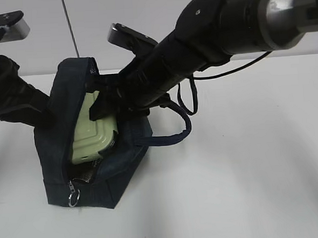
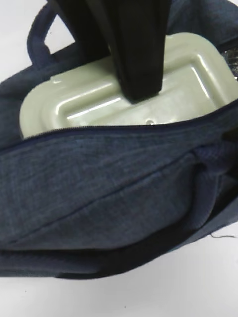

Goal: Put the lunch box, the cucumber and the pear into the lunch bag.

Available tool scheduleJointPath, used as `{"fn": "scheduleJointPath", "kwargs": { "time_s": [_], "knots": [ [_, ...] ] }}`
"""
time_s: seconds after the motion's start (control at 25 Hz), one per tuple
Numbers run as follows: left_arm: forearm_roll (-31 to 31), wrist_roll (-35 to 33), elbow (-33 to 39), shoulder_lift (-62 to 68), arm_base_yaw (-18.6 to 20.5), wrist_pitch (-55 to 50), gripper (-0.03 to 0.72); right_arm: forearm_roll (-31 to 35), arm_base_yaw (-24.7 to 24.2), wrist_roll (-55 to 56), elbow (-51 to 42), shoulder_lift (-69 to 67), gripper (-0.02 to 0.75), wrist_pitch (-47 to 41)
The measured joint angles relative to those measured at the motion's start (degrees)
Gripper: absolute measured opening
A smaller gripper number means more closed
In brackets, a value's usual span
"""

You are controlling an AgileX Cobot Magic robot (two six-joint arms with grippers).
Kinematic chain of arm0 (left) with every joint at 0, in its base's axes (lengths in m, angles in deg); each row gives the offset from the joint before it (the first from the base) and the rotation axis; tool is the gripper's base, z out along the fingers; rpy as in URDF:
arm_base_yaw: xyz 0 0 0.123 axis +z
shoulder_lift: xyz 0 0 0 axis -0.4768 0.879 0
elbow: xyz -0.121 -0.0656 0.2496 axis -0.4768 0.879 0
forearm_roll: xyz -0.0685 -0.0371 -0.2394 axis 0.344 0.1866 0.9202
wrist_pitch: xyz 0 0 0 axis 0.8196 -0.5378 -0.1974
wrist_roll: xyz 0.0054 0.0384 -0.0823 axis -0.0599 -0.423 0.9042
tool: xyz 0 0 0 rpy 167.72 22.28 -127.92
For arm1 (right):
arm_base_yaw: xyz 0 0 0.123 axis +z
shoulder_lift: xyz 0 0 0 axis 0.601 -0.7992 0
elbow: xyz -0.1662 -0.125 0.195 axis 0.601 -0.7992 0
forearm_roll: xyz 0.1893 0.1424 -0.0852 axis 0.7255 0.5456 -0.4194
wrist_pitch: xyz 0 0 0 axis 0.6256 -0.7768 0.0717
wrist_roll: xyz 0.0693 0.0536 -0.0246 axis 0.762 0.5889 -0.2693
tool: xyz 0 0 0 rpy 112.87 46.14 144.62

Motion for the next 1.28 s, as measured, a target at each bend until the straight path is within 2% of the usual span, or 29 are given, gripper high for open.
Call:
{"fn": "scheduleJointPath", "kwargs": {
  "time_s": [0.28, 0.72, 1.0, 1.28],
  "knots": [
    [0.2, 0.0, 0.0, 0.0, 0.0, -0.4, 0.003, 0.0, 0.0, -3.3, 2.4, -1.2, 0.498, -4.0],
    [0.1, 0.0, 0.0, 0.0, 0.0, -0.4, 0.003, -8.8, -0.6, -1.9, 3.4, 5.2, 0.491, -5.0],
    [-0.1, 0.0, 0.0, 0.0, 0.0, -0.5, 0.003, -18.9, -1.9, 5.4, 3.4, 7.2, 0.490, -6.8],
    [-0.1, 0.0, 0.0, 0.0, 0.0, -0.5, 0.005, -23.0, -1.9, 6.3, 3.4, 7.2, 0.486, -9.6]
  ]
}}
